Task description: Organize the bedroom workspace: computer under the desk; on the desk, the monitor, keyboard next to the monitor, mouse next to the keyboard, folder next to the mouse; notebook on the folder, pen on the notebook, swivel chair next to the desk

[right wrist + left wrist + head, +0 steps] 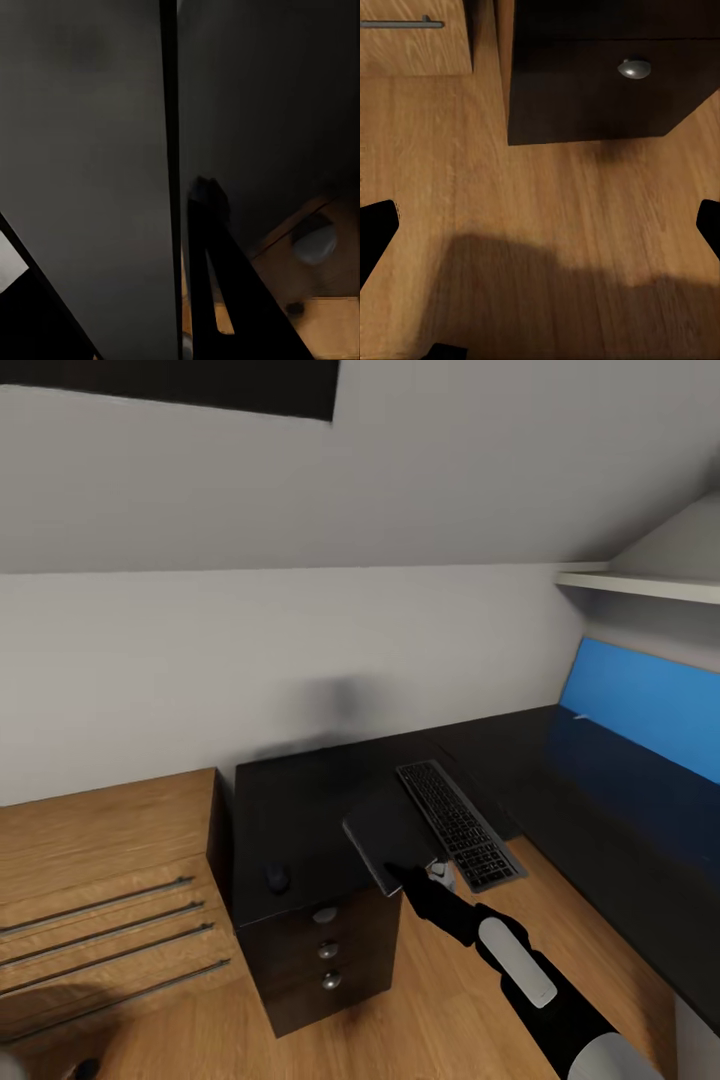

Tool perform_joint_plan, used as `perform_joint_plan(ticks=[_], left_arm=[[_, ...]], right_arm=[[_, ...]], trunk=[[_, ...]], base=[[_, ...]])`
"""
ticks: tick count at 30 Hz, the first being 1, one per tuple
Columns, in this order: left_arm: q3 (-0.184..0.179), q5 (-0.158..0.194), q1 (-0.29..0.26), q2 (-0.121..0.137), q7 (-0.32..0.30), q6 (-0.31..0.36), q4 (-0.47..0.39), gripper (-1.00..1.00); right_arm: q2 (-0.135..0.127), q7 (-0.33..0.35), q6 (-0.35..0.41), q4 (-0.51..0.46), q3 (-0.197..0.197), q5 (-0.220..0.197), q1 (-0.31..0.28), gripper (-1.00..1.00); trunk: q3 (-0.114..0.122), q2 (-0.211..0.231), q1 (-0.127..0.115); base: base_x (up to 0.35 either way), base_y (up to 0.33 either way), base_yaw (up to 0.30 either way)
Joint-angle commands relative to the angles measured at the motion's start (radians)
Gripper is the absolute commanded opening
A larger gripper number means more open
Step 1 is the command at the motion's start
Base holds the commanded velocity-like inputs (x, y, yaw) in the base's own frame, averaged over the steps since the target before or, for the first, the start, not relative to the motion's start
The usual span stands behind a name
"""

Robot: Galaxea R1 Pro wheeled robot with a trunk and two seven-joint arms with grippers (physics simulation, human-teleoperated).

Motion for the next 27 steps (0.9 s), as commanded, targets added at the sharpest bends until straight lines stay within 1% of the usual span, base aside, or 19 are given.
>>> perform_joint_plan(ticks=[1,5,9,27], left_arm=[[-0.008,0.004,-0.001,0.001,0.007,-0.004,0.0,1.0],[-0.008,0.004,-0.001,0.001,0.007,-0.004,0.0,1.0],[-0.008,0.003,-0.001,0.0,0.007,-0.004,0.0,1.0],[-0.009,0.004,-0.001,0.001,0.007,-0.004,0.0,1.0]], right_arm=[[-0.001,0.001,0.001,0.001,0.003,-0.006,-0.001,-1.0],[-0.001,0.002,0.001,0.002,0.004,-0.006,-0.001,-1.0],[-0.002,0.003,0.001,0.002,0.005,-0.006,-0.001,-1.0],[-0.003,0.009,0.0,0.003,0.007,-0.005,-0.001,-1.0]], trunk=[[-0.001,-0.001,0.0],[-0.001,-0.001,0.0],[-0.001,-0.001,0.0],[-0.001,-0.001,0.0]], base=[[-0.271,0.0,0.0],[-0.228,0.0,0.0],[-0.092,0.0,0.0],[-0.011,0.0,0.0]])
